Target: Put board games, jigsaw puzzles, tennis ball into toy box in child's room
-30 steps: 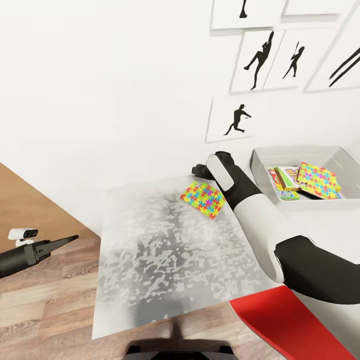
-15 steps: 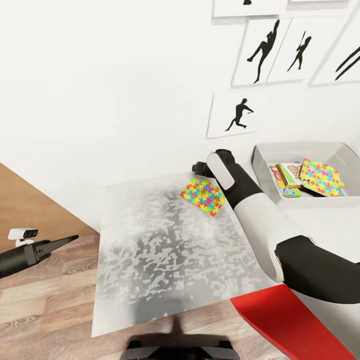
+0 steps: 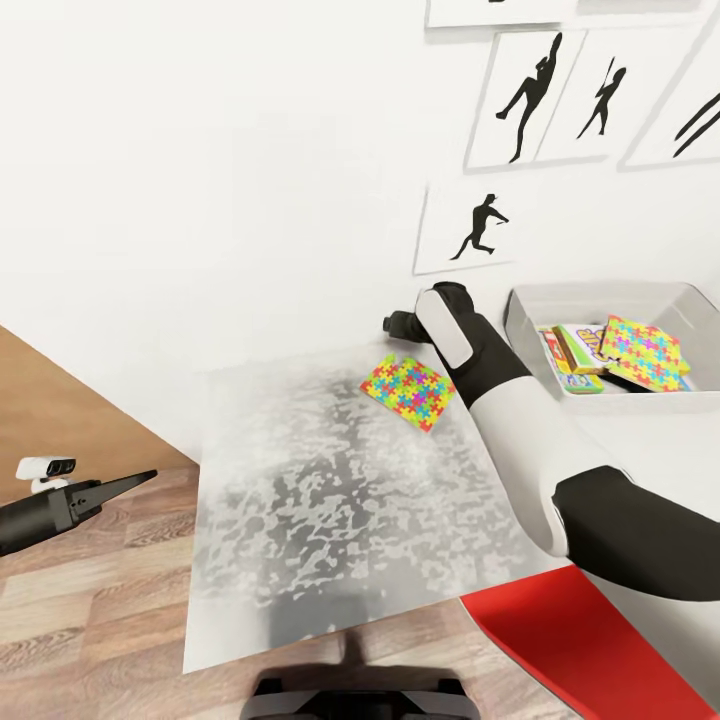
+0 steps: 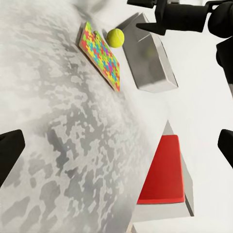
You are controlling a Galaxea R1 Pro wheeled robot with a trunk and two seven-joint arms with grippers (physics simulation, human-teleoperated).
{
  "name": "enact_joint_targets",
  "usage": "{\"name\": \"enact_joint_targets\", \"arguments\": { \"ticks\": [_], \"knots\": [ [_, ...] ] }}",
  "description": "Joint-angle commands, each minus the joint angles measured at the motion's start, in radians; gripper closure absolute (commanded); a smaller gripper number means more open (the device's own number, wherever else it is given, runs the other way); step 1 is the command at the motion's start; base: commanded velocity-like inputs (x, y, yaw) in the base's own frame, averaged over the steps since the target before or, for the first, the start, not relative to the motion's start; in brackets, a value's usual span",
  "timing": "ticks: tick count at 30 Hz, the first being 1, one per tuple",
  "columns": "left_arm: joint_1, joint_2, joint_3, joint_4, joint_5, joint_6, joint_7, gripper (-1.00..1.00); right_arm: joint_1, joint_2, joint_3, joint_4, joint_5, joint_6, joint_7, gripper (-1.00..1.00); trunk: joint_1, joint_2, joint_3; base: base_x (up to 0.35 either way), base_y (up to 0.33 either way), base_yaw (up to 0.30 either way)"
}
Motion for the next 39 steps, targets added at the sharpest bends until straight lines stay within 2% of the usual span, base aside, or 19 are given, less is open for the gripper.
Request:
{"name": "enact_joint_targets", "arguments": {
  "ticks": [1,30,39],
  "knots": [
    [0.000,0.000,0.000,0.000,0.001,0.010,-0.002,-1.00,-0.002,0.000,0.001,-0.001,-0.009,0.002,-0.010,-1.00,0.001,-0.002,-0.001,0.000,0.000,0.000],
    [0.000,0.000,-0.001,0.000,0.001,0.010,-0.002,-1.00,-0.003,0.000,0.001,0.001,-0.011,0.003,-0.013,-1.00,0.001,-0.002,-0.001,0.000,0.000,0.000],
    [0.000,0.000,-0.002,0.000,0.001,0.010,-0.001,-1.00,-0.004,0.000,0.003,0.009,-0.011,0.002,-0.061,-1.00,0.001,-0.002,-0.001,0.000,0.000,0.000]
  ]
}}
